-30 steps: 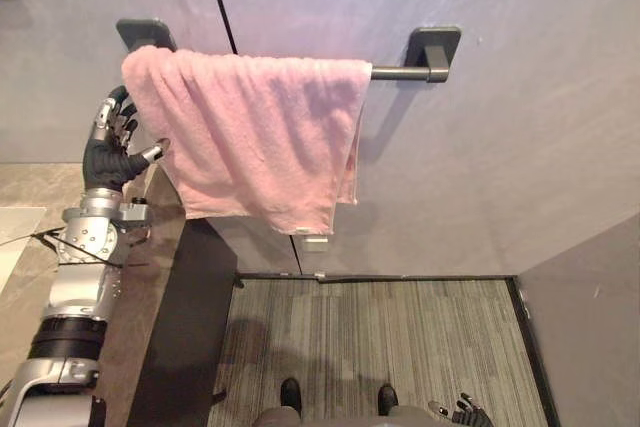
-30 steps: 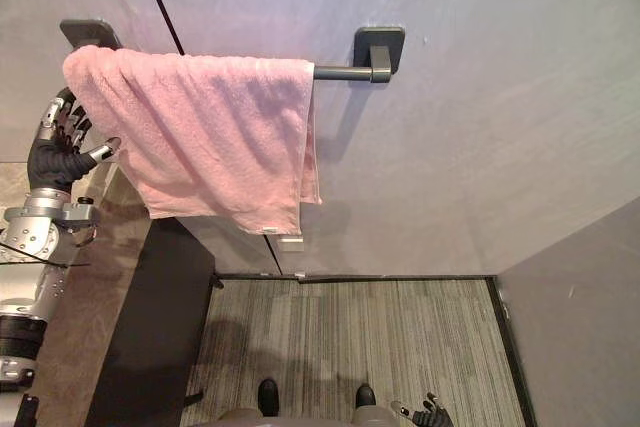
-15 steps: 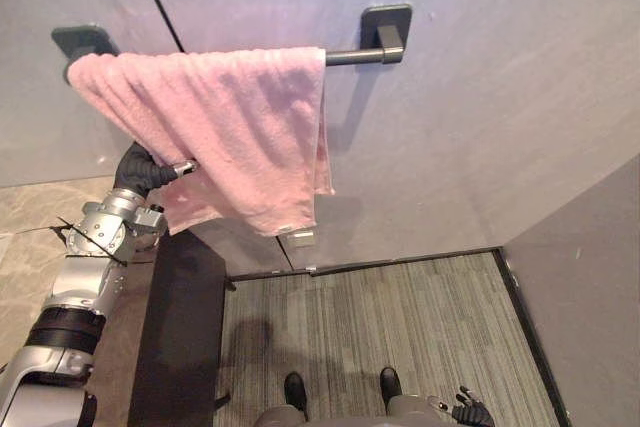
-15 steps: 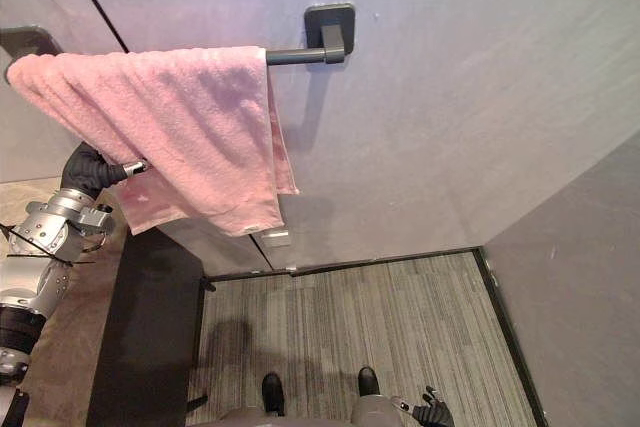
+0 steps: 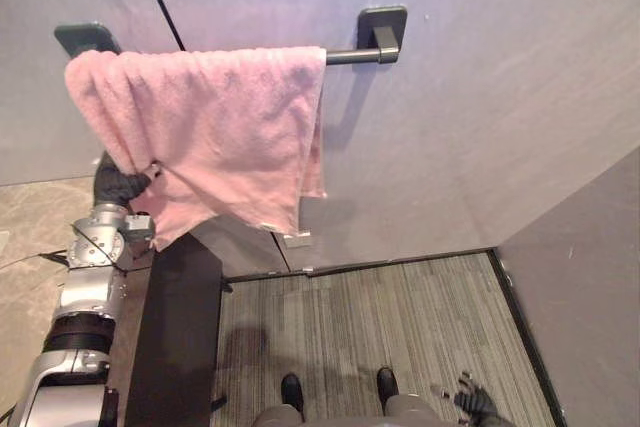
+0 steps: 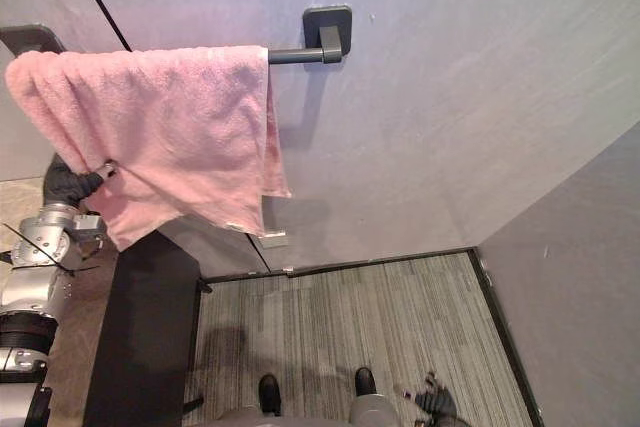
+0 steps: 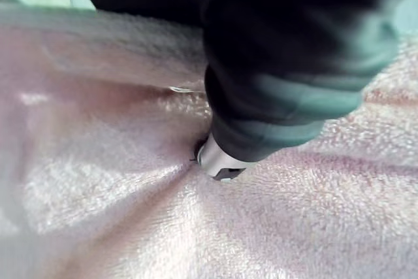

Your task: Organize washtable

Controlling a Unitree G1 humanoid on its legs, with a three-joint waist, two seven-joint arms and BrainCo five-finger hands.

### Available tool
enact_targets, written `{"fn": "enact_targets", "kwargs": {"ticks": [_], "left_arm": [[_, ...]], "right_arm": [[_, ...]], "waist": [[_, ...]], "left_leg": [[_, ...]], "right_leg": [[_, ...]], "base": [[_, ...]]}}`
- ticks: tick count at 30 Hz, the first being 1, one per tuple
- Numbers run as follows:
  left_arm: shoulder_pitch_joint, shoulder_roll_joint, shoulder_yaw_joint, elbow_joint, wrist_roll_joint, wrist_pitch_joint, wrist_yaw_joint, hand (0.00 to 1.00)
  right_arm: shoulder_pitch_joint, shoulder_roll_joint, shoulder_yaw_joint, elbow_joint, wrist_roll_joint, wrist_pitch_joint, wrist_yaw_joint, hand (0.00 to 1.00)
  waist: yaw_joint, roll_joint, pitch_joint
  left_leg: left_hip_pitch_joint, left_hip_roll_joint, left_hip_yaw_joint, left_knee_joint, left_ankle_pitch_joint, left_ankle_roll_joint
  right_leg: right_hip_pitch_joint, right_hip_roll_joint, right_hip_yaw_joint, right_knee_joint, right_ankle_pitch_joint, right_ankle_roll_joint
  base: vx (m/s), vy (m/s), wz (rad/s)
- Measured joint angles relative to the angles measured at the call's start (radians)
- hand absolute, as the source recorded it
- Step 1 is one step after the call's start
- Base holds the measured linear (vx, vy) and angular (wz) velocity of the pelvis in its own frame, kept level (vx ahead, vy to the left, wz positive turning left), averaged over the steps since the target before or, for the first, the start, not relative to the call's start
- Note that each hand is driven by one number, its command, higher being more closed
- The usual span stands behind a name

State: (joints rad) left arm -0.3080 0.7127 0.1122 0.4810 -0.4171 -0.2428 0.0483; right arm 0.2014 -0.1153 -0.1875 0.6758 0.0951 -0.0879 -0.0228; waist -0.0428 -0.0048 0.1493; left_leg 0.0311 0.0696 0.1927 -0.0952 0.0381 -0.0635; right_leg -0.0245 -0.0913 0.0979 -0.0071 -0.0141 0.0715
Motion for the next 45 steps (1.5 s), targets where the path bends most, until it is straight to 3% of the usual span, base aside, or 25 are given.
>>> {"fn": "enact_targets", "kwargs": {"ticks": [3, 6, 7, 10, 15, 21, 25, 34, 45], "left_arm": [[0.000, 0.000, 0.029, -0.017, 0.003, 0.000, 0.015, 1.00], [-0.013, 0.000, 0.029, -0.018, 0.020, 0.000, 0.019, 1.00], [-0.032, 0.000, 0.029, -0.018, 0.019, 0.000, 0.018, 1.00], [-0.049, 0.000, 0.027, -0.018, 0.019, 0.000, 0.017, 1.00], [-0.088, 0.005, -0.006, -0.016, 0.013, 0.001, 0.004, 1.00], [-0.180, 0.018, -0.084, 0.002, -0.048, 0.002, -0.016, 1.00], [-0.243, 0.018, -0.145, 0.011, -0.083, 0.005, -0.025, 1.00], [-0.309, 0.006, -0.189, 0.043, -0.102, 0.007, -0.022, 1.00], [-0.349, -0.024, -0.189, 0.070, -0.101, 0.006, 0.010, 1.00]], "right_arm": [[-0.058, -0.055, 0.006, -0.236, 0.067, -0.018, 0.005, 0.00], [-0.153, -0.161, 0.035, -0.437, 0.150, -0.024, 0.023, 0.00], [-0.214, -0.233, 0.052, -0.487, 0.190, -0.035, 0.044, 0.00], [-0.324, -0.334, 0.096, -0.494, 0.282, -0.046, 0.050, 0.00], [-0.591, -0.504, 0.305, -0.486, 0.514, -0.043, 0.066, 0.00], [-0.936, -0.584, 0.505, -0.264, 0.679, -0.041, 0.045, 0.00], [-1.093, -0.579, 0.608, -0.158, 0.723, -0.020, 0.039, 0.00], [-1.250, -0.390, 0.632, 0.062, 0.739, -0.008, -0.024, 0.00], [-1.312, -0.229, 0.630, 0.087, 0.716, 0.002, -0.061, 0.00]], "waist": [[0.002, -0.001, 0.000], [0.003, -0.004, 0.002], [0.001, -0.007, 0.003], [0.001, -0.009, 0.004], [0.008, -0.007, 0.009], [0.037, 0.003, 0.037], [0.056, 0.026, 0.059], [0.059, 0.046, 0.070], [0.074, 0.050, 0.072]], "left_leg": [[-0.009, 0.000, 0.012, 0.000, 0.000, 0.000], [-0.011, 0.001, 0.016, 0.001, 0.000, 0.000], [-0.012, 0.001, 0.016, 0.001, 0.000, 0.000], [-0.012, 0.001, 0.016, 0.001, 0.000, 0.000], [-0.031, 0.001, 0.011, 0.001, 0.007, 0.006], [-0.079, 0.000, 0.000, 0.000, 0.032, 0.010], [-0.097, 0.001, -0.007, 0.000, 0.048, 0.011], [-0.163, 0.017, -0.031, -0.007, 0.093, 0.004], [-0.202, 0.044, -0.058, -0.007, 0.115, -0.018]], "right_leg": [[-0.015, 0.001, 0.023, -0.001, 0.007, 0.006], [-0.018, 0.002, 0.038, -0.005, 0.018, 0.009], [-0.018, 0.002, 0.039, -0.006, 0.022, 0.009], [-0.019, 0.002, 0.040, -0.008, 0.027, 0.009], [-0.035, 0.002, 0.041, -0.013, 0.042, 0.007], [-0.076, 0.002, 0.037, -0.018, 0.067, 0.003], [-0.088, 0.002, 0.031, -0.024, 0.081, 0.006], [-0.139, 0.017, 0.009, -0.034, 0.116, -0.001], [-0.154, 0.043, -0.014, -0.065, 0.146, -0.015]], "base": [[-0.01, -0.011, -0.14], [0.00, -0.014, -0.11], [0.00, 0.000, 0.00], [-0.01, -0.006, 0.00], [-0.05, -0.021, 0.00], [-0.06, -0.021, 0.04], [-0.07, -0.016, 0.05], [-0.09, -0.020, 0.06], [-0.03, -0.028, 0.04]]}}
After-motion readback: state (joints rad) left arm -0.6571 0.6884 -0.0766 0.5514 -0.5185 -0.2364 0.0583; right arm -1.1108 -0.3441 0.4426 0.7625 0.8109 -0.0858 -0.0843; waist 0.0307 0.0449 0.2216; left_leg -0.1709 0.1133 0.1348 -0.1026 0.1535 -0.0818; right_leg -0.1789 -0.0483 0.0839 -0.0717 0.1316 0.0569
